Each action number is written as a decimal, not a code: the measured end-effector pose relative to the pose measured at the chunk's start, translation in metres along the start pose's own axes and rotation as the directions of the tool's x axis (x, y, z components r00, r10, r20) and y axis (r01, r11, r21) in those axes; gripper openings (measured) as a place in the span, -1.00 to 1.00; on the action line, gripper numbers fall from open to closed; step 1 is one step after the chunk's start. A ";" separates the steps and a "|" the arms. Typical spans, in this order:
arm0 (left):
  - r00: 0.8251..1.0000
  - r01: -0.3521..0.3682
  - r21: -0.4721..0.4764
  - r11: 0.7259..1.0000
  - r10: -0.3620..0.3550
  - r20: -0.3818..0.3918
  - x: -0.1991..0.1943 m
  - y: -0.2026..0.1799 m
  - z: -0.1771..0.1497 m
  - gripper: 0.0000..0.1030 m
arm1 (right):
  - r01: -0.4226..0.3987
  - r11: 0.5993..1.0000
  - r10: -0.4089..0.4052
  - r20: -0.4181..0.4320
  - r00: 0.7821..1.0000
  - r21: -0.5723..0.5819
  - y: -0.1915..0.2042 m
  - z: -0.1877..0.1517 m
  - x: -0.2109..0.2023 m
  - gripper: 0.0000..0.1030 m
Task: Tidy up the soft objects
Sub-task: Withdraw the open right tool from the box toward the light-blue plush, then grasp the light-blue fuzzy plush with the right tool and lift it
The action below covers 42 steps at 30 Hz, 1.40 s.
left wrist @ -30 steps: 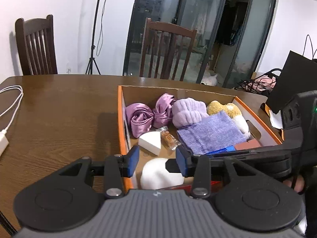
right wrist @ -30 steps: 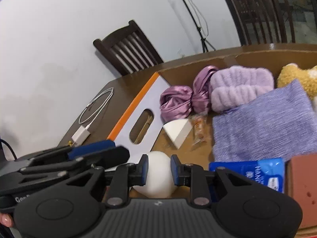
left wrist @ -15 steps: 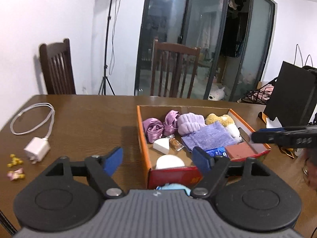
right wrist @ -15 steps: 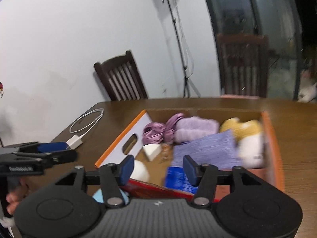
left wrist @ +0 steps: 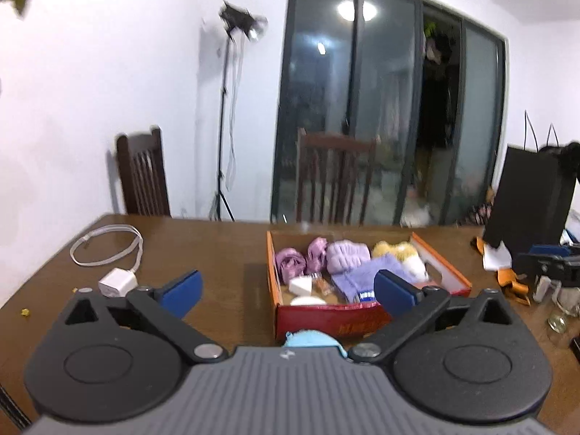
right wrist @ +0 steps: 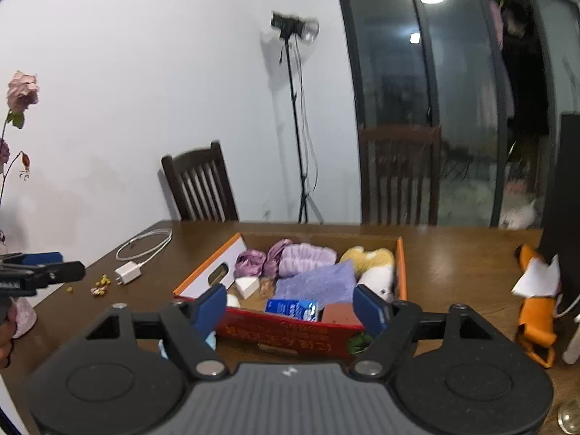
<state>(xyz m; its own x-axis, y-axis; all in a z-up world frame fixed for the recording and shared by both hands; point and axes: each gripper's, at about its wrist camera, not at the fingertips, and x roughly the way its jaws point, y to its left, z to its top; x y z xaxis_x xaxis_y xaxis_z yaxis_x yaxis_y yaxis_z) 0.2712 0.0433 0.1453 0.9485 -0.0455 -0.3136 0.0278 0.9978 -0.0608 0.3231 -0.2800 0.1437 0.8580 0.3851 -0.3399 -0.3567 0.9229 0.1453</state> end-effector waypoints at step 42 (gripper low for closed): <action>0.982 -0.035 -0.143 0.989 0.008 -0.191 0.015 0.029 -0.138 1.00 | -0.034 0.997 0.044 -0.141 0.989 0.069 0.046 -0.143 0.035 0.76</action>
<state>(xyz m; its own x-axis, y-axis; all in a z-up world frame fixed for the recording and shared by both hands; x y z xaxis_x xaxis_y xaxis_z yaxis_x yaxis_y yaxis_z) 0.2422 0.0653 0.0078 0.8709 -0.0465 -0.4893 -0.0514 0.9814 -0.1848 0.2838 -0.2237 0.0058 0.7808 0.4217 -0.4610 -0.3593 0.9067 0.2208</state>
